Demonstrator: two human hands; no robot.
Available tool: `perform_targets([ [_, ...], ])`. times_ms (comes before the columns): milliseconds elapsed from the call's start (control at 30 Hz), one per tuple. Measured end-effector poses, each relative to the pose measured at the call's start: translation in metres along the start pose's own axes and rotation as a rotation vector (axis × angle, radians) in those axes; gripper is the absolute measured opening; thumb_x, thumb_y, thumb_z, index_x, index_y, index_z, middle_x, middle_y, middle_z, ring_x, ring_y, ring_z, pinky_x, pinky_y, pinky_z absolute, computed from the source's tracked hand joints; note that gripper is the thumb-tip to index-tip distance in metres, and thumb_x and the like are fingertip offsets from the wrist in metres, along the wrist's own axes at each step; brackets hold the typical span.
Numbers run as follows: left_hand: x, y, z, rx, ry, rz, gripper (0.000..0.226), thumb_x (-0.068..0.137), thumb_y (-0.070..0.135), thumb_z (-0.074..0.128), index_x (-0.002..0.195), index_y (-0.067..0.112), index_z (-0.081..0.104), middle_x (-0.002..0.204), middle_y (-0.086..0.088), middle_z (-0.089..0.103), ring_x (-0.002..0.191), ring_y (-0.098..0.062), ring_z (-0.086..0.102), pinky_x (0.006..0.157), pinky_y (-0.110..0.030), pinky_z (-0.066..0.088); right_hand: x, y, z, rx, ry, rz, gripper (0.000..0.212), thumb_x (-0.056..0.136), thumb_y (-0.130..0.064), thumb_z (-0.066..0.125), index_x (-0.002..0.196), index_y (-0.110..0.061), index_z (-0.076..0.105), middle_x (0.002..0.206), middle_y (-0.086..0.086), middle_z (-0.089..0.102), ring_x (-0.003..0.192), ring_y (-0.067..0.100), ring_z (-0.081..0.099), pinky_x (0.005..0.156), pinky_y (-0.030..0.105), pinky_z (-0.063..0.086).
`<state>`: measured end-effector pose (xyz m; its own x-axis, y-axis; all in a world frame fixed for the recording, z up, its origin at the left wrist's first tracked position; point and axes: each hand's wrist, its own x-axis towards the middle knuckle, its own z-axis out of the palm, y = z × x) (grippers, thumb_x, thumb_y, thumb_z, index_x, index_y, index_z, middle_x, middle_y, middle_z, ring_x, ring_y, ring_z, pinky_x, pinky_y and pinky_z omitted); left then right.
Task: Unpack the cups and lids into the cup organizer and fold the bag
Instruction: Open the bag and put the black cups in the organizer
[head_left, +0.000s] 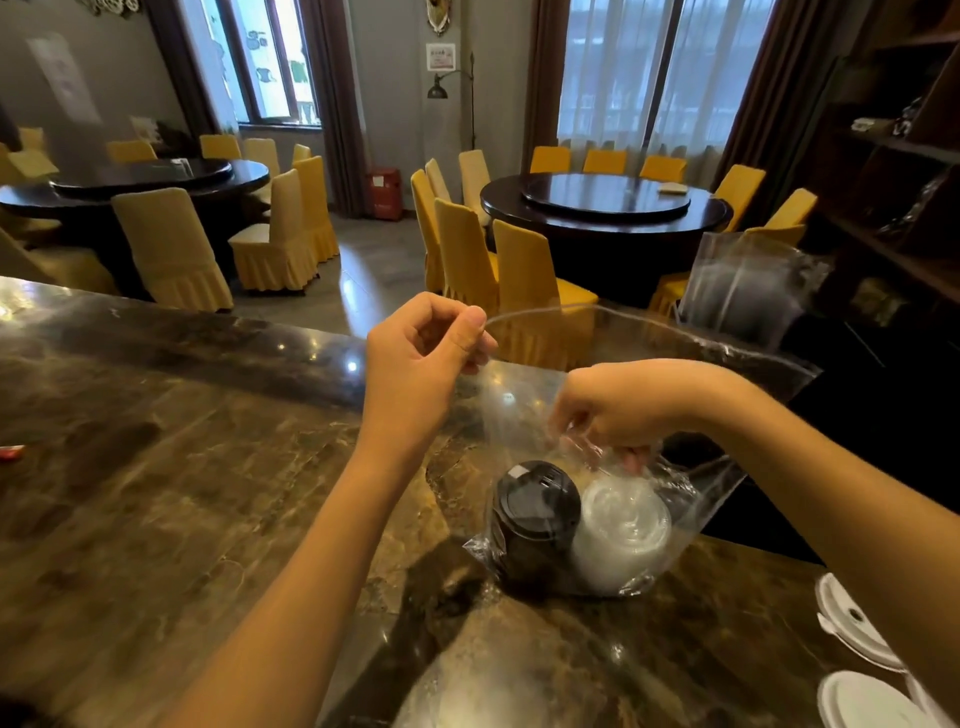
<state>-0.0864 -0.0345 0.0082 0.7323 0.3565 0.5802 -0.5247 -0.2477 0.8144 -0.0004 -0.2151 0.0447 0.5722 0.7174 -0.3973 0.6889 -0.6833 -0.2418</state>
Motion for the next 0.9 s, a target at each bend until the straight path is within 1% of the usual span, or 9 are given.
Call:
perform_targets([
  [133,-0.013,-0.025,-0.004,-0.338,-0.045,-0.082,0.036,0.097,0.045,0.058,0.115,0.015,0.067,0.107,-0.010,0.075,0.097,-0.029,0.072,0.078,-0.033,0.060,0.036,0.015,0.020,-0.076,-0.087,0.081,0.010,0.098,-0.018,0.060,0.097,-0.010,0.067,0.077,0.006,0.069,0.056,0.017,0.061,0.051,0.026,0.050],
  [200,-0.028,-0.049,-0.006,-0.357,-0.052,-0.191,0.049,0.090,0.056,0.063,0.121,0.018,0.064,0.117,-0.014,0.071,0.104,-0.032,0.069,0.084,-0.036,0.059,0.054,0.023,0.032,-0.081,-0.085,0.096,0.025,0.097,-0.035,0.062,0.082,-0.014,0.061,0.075,0.004,0.066,0.063,0.020,0.062,0.063,0.034,0.053],
  [267,-0.049,-0.081,-0.010,-0.203,-0.144,-0.319,0.059,0.081,0.059,0.072,0.126,0.024,0.061,0.126,-0.012,0.067,0.112,-0.029,0.066,0.093,-0.041,0.056,0.067,0.028,0.044,-0.105,-0.105,0.098,0.039,0.096,-0.046,0.060,0.078,-0.012,0.062,0.070,0.002,0.065,0.062,0.019,0.061,0.064,0.033,0.051],
  [333,-0.070,-0.111,-0.014,-0.030,-0.384,-0.485,0.076,0.074,0.049,0.079,0.140,0.031,0.047,0.138,-0.004,0.058,0.126,-0.021,0.059,0.104,-0.040,0.051,0.078,0.034,0.053,-0.040,-0.168,0.108,0.044,0.094,-0.054,0.059,0.078,-0.013,0.066,0.071,0.000,0.065,0.062,0.016,0.061,0.064,0.031,0.051],
  [433,-0.097,-0.141,-0.015,0.192,-0.737,-0.606,0.108,0.068,0.038,0.088,0.151,0.045,0.018,0.150,0.016,0.041,0.130,0.009,0.044,0.107,-0.012,0.039,0.090,0.042,0.061,0.266,-0.285,0.133,0.045,0.090,-0.051,0.065,0.102,-0.009,0.070,0.102,0.008,0.072,0.092,0.025,0.069,0.085,0.040,0.058],
  [467,-0.103,-0.149,-0.012,0.287,-0.779,-0.582,0.114,0.067,0.037,0.089,0.153,0.045,0.015,0.150,0.016,0.040,0.132,0.008,0.042,0.108,-0.012,0.038,0.092,0.045,0.062,0.306,-0.313,0.132,0.050,0.089,-0.052,0.066,0.108,-0.006,0.069,0.108,0.011,0.073,0.097,0.027,0.070,0.088,0.041,0.058],
  [600,-0.121,-0.167,0.001,0.550,-0.699,-0.437,0.114,0.053,0.045,0.086,0.150,0.038,0.027,0.137,0.002,0.056,0.129,-0.025,0.049,0.107,-0.050,0.044,0.101,0.052,0.076,0.526,-0.429,0.134,0.042,0.089,-0.050,0.066,0.111,-0.014,0.066,0.094,0.001,0.079,0.084,0.018,0.075,0.068,0.030,0.060],
  [733,-0.126,-0.176,0.007,0.546,-0.590,-0.363,0.109,0.047,0.048,0.088,0.142,0.045,0.036,0.125,0.011,0.064,0.123,-0.021,0.056,0.100,-0.053,0.047,0.102,0.057,0.092,0.714,-0.423,0.052,0.040,0.094,-0.046,0.062,0.125,-0.021,0.060,0.129,0.014,0.068,0.118,0.034,0.065,0.100,0.050,0.053],
  [900,-0.125,-0.185,0.004,0.366,-0.509,-0.404,0.113,0.056,0.033,0.092,0.152,0.039,0.033,0.146,0.009,0.052,0.136,-0.013,0.047,0.115,-0.043,0.039,0.097,0.080,0.097,0.933,-0.327,0.052,0.055,0.093,-0.046,0.062,0.131,-0.007,0.060,0.129,0.019,0.067,0.119,0.036,0.064,0.108,0.055,0.045],
])
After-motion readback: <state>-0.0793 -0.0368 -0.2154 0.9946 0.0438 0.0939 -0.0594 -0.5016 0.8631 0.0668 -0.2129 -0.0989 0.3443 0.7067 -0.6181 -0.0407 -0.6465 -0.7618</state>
